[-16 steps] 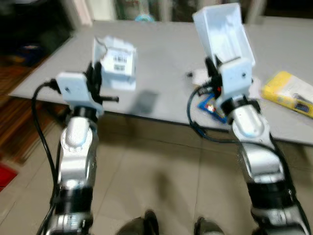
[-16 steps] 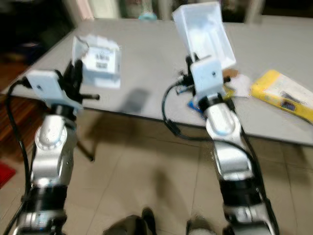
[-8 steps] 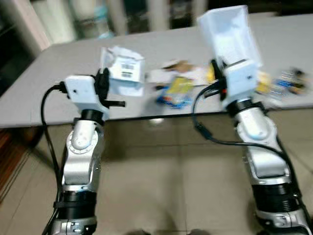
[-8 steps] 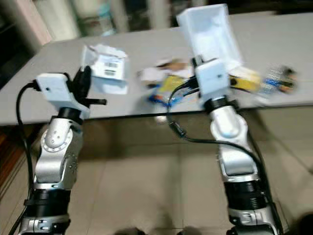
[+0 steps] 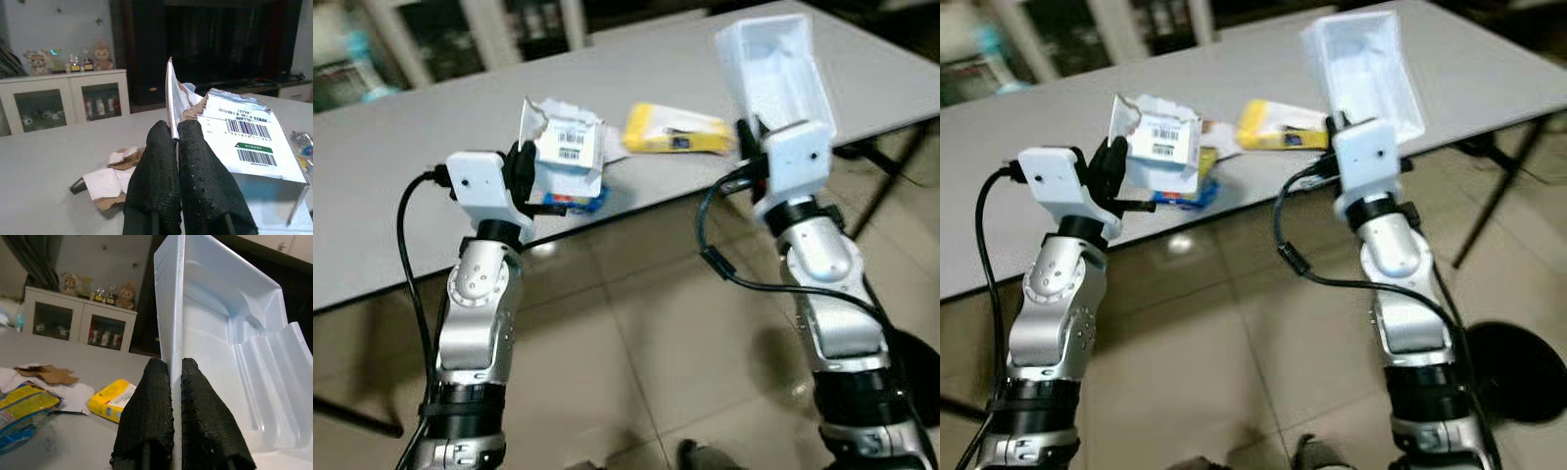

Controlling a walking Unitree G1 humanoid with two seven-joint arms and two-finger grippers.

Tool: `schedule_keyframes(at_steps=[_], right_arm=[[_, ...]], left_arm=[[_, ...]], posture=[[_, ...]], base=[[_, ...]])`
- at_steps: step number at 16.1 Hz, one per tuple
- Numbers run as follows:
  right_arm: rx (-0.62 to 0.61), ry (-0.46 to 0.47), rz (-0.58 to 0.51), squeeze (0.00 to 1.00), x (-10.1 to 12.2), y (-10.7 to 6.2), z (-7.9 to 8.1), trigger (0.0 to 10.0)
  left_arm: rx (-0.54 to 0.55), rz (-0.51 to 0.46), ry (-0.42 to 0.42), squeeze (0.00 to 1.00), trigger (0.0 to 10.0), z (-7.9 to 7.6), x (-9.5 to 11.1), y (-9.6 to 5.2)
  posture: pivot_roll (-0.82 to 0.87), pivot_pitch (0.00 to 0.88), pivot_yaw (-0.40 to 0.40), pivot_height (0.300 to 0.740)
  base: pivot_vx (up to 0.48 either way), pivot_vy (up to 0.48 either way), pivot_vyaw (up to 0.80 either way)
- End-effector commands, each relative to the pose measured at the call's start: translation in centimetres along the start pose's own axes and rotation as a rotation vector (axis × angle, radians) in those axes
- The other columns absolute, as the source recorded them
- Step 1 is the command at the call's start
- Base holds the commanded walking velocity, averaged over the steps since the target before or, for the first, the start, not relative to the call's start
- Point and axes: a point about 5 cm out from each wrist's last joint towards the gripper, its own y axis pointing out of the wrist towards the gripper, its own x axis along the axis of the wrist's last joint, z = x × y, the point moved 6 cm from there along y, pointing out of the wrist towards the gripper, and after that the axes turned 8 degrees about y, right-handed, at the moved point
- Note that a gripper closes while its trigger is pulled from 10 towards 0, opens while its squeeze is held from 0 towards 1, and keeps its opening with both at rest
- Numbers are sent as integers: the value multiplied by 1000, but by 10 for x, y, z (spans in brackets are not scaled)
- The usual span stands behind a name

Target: Picking trash to rubbish bin

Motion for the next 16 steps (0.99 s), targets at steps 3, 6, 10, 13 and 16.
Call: schedule_keyframes(at_steps=[3, 6, 10, 13, 16], right_arm=[[7, -1, -8, 0, 4, 0, 2, 10000], [7, -1, -8, 0, 5, 0, 1, 10000], [-5, 35, 87, 0, -23, -9, 2, 10000], [-8, 98, 215, 0, -62, -22, 8, 10000], [-5, 127, 329, 0, -95, -36, 13, 10000]], left_arm=[[10, 6, -9, 0, 0, 2, 0, -1], [-1, 15, -16, 0, 0, 0, -2, -2], [-14, 98, -17, 0, 0, 4, -29, -14], [-10, 193, -14, 0, 0, 8, -61, -33], [50, 301, -25, 0, 0, 24, -94, -57]], posture=[[-189, 89, 143, 740], [-190, 92, 144, 740], [-189, 99, 141, 740], [-166, 107, 125, 740], [-157, 114, 111, 740]], base=[[0, 0, -800], [0, 0, -800], [0, 0, -800], [0, 0, -796], [0, 0, -785]])
